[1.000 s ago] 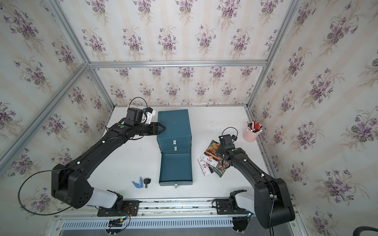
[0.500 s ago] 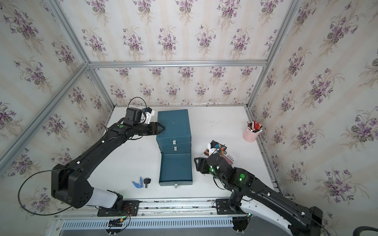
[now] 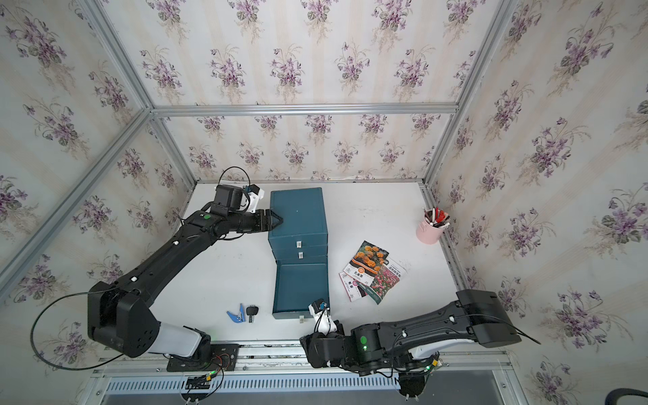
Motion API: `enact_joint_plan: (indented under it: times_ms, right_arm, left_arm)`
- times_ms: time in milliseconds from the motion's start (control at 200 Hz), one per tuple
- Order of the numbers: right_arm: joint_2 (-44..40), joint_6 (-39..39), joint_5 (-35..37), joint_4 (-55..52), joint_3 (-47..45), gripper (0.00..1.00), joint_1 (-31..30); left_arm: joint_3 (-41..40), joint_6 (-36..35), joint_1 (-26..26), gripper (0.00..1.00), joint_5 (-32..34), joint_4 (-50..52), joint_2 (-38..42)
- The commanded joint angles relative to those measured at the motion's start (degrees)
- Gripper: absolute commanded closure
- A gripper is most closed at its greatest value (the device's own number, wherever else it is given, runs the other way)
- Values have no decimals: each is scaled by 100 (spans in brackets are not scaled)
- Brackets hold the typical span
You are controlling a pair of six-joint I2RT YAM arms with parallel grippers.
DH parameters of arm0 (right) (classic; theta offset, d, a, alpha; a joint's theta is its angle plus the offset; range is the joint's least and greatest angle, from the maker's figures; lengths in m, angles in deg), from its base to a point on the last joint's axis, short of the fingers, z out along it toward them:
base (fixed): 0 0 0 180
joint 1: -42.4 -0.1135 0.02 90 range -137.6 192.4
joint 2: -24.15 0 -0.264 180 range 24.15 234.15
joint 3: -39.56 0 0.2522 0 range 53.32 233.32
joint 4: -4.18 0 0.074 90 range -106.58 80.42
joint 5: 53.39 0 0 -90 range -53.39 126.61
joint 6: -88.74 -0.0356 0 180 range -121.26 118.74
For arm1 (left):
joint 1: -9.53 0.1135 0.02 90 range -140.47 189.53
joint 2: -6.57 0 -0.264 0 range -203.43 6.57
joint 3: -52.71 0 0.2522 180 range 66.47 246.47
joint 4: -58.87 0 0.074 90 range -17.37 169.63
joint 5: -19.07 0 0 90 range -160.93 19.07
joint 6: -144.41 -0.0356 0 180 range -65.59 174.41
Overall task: Take the seed bags out of the drawer
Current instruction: Close the drawer in the storage box.
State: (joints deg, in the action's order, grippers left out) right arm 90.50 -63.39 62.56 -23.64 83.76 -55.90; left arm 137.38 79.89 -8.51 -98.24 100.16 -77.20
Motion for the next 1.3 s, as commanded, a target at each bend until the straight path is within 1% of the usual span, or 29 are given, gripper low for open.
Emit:
enact_joint_plan:
  times_ms: [0,175,325,395,545,640,829,869,999,1174,1294]
  right_arm:
    - [294,68,415,364,227,21,63]
    - [525,270,201,704,190,22,584]
    - [616,149,353,810,107,22,849]
    - [646,218,388,1011,51,22,955]
    - [757,241,630,1077,64,22,1170]
    - [775,337,664,1230,35,22,1319]
    - [896,535,677,1604,-42,21,1501]
    - [931,624,645,1744,-74,20,1576]
    - [1095,987,847,2364,-230,19,1586]
    - [1589,1302,893,2652,-40,18,1604]
    - [2000,1197,1074,2723,123,18,1604]
  left_arm:
    - [2,-60,3,27,265,499,-43]
    - [-2,-72,11,27,468,595,-52]
    - [-5,-112,3,27,430,633,-52]
    - [-16,-121,4,27,465,625,-35]
    - [-24,-130,3,27,473,621,-17]
    - [-32,-147,3,27,473,627,-9]
    - [-66,-161,4,27,477,609,23]
    - [-69,-152,3,27,455,605,9]
    - [-77,-145,7,27,411,595,-25]
    - [-82,-178,7,27,344,594,-85]
    - [-86,-166,4,27,210,566,-228]
